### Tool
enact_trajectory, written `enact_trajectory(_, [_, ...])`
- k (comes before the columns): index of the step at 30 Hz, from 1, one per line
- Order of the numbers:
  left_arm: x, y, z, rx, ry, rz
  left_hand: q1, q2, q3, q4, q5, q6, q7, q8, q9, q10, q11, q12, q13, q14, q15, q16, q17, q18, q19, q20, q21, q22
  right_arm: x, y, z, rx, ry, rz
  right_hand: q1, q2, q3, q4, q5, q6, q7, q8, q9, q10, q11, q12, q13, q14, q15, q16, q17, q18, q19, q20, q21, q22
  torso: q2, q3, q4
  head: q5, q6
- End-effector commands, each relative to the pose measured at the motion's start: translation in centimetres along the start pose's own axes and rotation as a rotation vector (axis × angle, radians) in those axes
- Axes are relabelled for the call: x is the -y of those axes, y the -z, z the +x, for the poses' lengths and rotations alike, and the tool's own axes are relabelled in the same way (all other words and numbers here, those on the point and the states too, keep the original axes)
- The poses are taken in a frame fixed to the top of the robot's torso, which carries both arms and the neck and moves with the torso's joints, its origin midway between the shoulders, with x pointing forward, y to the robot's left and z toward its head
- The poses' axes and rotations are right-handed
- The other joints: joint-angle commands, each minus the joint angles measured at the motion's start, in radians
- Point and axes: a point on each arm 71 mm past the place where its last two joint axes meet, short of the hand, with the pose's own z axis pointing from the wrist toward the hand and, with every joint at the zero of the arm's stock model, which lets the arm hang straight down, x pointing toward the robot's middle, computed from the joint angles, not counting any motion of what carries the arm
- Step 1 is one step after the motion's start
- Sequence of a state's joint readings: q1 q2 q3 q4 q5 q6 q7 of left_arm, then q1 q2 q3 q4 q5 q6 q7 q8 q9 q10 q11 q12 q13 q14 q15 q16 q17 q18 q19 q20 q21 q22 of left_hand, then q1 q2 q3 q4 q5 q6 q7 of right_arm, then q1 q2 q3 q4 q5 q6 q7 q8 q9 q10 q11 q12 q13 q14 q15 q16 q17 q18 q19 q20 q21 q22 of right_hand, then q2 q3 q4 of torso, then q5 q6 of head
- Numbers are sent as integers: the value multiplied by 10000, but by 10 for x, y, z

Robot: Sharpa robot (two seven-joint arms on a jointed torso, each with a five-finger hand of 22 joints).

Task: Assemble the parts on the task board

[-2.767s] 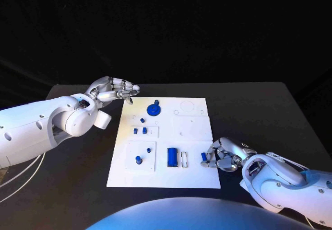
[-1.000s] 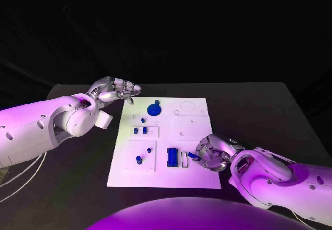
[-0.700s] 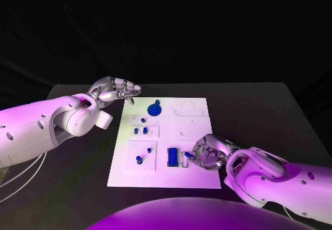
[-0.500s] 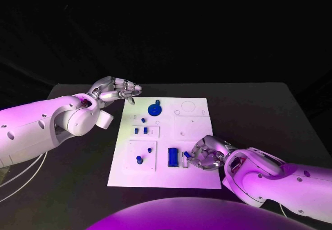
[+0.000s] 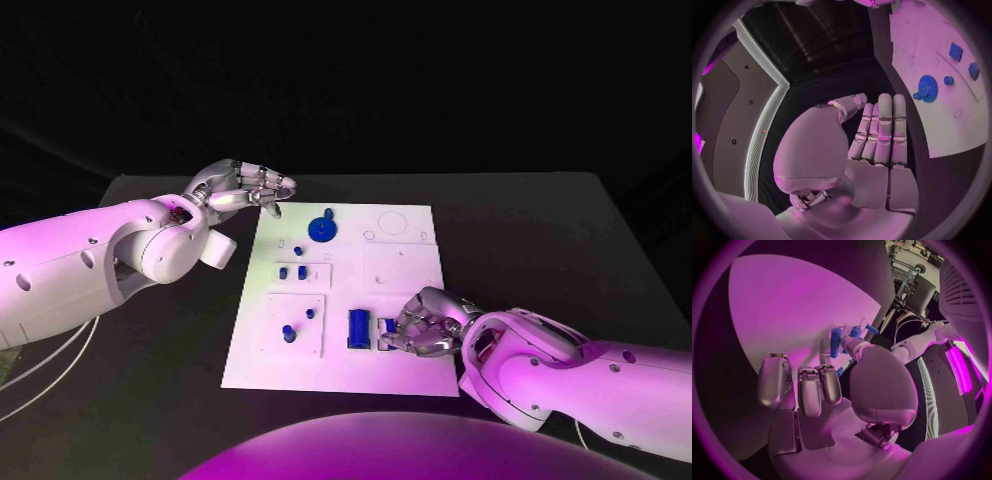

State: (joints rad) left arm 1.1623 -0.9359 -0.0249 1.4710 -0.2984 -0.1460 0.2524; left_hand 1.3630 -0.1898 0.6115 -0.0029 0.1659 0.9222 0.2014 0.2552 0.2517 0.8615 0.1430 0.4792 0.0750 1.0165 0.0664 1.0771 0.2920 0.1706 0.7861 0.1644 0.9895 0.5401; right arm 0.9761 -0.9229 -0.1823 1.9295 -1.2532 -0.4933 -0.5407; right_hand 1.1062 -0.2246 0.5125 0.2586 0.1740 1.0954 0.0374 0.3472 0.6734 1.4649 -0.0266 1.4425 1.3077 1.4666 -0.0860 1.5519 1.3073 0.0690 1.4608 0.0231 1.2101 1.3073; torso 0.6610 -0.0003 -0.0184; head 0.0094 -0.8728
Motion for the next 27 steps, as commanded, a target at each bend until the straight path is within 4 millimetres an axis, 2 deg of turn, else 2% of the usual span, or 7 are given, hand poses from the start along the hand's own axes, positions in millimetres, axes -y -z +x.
enact_trajectory(1, [1, -1, 2, -75, 10, 82, -102, 7, -1, -48, 24, -89, 0, 33, 13, -53, 26, 23, 12, -76, 25, 36, 11, 129, -63, 27, 37, 7, -1, 0, 4, -386, 29, 20, -131, 15, -87, 21, -22, 13, 49, -53, -10, 742, -46, 71, 1921, 953, -34, 33, 2169, -70, 168, -18, 55, 1809, -8, -4, 7, -6, 2])
enact_trajectory(9, [1, 0, 1, -75, 9, 62, -102, 7, -1, -48, 24, -89, 0, 33, 13, -53, 26, 23, 12, -76, 25, 36, 11, 129, -63, 27, 37, 7, -2, 1, 4, -289, -57, -21, -141, 42, -118, 38, -17, 24, 43, -55, -10, 748, -50, 92, 1934, 954, -35, 34, 2173, -70, 168, -19, 55, 1809, -11, -12, 5, 5, 2])
enact_trajectory(19, [1, 0, 0, -51, 3, 45, -116, 13, 6, -55, 24, -104, 2, 46, 24, -69, 28, 49, 12, -77, 26, 44, 12, 128, -66, 29, 44, 11, -2, 3, 1, -47, -154, -75, -30, 220, -149, 11, 7, 62, 10, -59, -6, 760, -76, 129, 1958, 954, -52, 34, 2173, -68, 168, -28, 58, 1809, -7, -6, -1, 49, 2])
enact_trajectory(22, [1, 0, 0, -51, 2, 43, -116, 13, 6, -55, 24, -104, 2, 46, 24, -69, 28, 49, 12, -77, 26, 44, 12, 128, -66, 29, 44, 11, -3, 3, 1, -32, -224, -89, 206, 285, -184, -155, 11, 73, -19, -69, 4, 763, -103, 130, 1962, 955, -77, 36, 2178, -66, 168, -46, 57, 1808, -11, -4, 0, 48, 2])
enact_trajectory(27, [1, 0, 0, -49, 1, 42, -116, 13, 6, -55, 24, -104, 2, 46, 24, -69, 28, 49, 12, -77, 26, 44, 12, 128, -66, 29, 44, 11, -4, 4, 1, -28, -311, -100, 71, 236, -357, -66, -13, 84, 10, -88, -1, 762, -84, 124, 1960, 954, -68, 35, 2175, -68, 167, -49, 55, 1807, -4, -3, 3, 41, 2])
